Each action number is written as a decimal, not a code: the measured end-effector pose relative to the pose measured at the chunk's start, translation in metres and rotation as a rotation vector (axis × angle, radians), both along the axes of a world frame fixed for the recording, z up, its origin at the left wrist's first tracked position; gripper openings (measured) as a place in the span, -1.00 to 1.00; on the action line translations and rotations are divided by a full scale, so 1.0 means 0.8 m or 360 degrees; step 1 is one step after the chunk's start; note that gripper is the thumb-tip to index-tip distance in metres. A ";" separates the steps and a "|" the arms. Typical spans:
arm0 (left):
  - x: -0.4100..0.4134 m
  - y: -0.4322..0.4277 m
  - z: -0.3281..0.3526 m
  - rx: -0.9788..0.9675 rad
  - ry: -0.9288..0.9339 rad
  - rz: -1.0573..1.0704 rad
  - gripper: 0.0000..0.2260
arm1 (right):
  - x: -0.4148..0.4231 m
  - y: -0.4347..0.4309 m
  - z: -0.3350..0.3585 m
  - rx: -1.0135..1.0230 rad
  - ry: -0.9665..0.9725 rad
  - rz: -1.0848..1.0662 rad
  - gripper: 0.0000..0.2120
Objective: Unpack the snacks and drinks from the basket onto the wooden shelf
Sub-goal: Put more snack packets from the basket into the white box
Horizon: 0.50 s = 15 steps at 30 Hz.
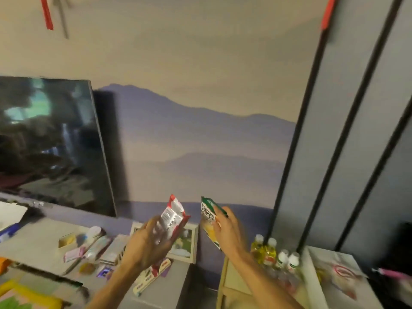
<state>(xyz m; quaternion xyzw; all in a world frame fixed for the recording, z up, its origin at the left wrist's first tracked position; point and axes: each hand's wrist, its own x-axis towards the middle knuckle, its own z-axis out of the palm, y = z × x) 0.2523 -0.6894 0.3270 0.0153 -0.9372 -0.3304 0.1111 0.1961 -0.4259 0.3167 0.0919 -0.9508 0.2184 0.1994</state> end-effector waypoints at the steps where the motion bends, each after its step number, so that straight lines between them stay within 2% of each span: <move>1: -0.005 0.021 -0.002 -0.0016 0.0010 -0.0056 -0.37 | 0.010 0.026 0.002 0.0023 0.0007 -0.0062 -0.46; 8: -0.007 0.212 0.004 -0.0136 -0.0008 -0.0498 -0.29 | 0.086 0.217 0.016 0.0042 0.0040 -0.0473 -0.47; 12: -0.003 0.327 0.001 -0.0093 -0.0028 -0.0668 -0.06 | 0.129 0.326 0.020 0.0048 0.0026 -0.0631 -0.47; 15: 0.002 0.410 -0.009 -0.0079 -0.0053 -0.0734 -0.14 | 0.158 0.405 0.018 0.0049 0.0010 -0.0746 -0.47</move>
